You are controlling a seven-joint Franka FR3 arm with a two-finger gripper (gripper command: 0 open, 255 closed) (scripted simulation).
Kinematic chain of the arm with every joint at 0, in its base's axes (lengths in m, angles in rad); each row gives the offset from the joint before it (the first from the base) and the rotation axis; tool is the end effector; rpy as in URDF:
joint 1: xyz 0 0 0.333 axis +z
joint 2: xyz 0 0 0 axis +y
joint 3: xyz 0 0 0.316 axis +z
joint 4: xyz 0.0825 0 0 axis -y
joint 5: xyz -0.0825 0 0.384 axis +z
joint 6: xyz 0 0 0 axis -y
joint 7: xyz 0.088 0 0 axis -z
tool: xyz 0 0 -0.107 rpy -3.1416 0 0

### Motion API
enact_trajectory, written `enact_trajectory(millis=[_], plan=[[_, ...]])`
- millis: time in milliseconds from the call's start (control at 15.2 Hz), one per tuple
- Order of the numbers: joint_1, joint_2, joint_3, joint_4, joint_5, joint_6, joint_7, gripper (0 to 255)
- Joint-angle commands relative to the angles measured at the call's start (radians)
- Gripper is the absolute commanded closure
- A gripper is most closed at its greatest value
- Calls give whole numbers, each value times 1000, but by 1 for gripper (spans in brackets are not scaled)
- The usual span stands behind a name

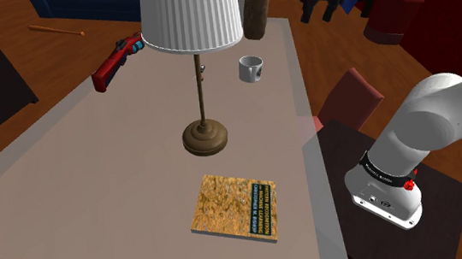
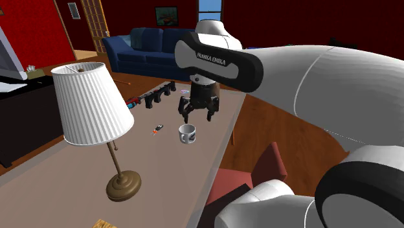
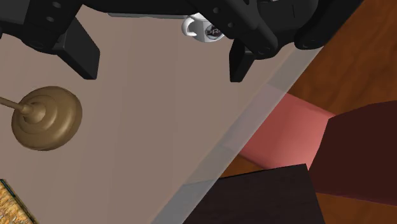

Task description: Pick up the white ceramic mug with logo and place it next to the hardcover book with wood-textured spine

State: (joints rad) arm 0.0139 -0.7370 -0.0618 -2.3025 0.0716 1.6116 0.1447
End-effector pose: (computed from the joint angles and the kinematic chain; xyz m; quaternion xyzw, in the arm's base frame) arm 0.3251 -0.0142 0.6042 -0.9942 0.0891 -0.0193 0.0577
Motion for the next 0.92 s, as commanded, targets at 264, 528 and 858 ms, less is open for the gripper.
enact_trajectory(millis=[264,528,858], plan=[[-6,97,-23,-23,-17,126,-36,0],[-11,211,-46,-24,-28,247,-70,0],[-14,372,-75,6,-31,385,-113,0]])
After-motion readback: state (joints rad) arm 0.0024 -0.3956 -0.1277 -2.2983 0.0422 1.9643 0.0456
